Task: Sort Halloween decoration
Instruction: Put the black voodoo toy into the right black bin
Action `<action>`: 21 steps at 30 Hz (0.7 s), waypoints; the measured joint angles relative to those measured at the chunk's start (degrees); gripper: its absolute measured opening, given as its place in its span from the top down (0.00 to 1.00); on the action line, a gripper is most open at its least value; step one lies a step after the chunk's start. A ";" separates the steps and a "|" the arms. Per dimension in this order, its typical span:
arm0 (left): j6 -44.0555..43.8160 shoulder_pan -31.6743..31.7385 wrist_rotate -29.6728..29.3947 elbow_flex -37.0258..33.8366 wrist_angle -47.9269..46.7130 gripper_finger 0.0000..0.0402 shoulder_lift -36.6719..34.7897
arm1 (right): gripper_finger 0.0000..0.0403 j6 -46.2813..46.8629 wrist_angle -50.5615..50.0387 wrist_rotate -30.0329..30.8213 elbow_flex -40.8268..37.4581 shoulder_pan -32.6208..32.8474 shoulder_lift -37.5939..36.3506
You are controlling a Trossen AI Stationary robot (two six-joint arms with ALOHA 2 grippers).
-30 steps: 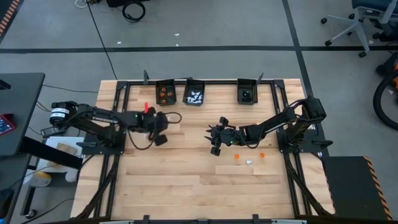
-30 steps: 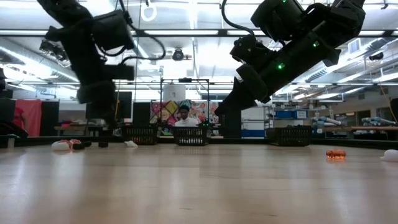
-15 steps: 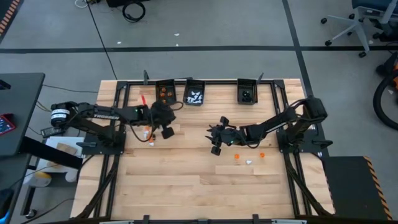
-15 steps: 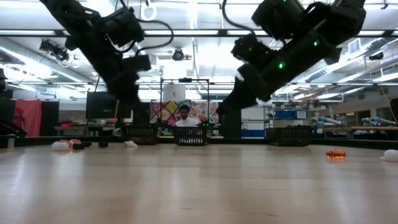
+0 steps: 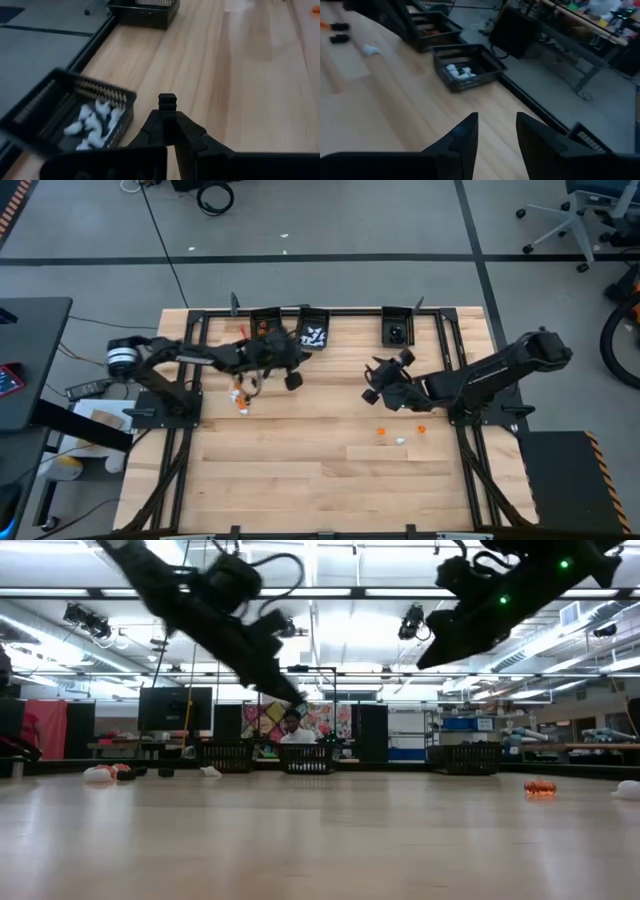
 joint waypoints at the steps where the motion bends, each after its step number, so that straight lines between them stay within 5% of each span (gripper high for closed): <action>1: 0.72 0.34 0.83 1.61 -0.47 0.98 1.65 | 0.66 0.49 0.05 1.13 -0.70 -0.13 -0.65; 12: 6.19 3.60 5.37 24.63 -2.32 0.98 20.43 | 0.66 3.22 0.01 20.68 -7.37 2.42 -9.55; 21: 6.30 3.94 8.24 41.01 -0.74 0.98 34.32 | 0.66 3.79 0.43 29.51 -8.74 7.30 -11.98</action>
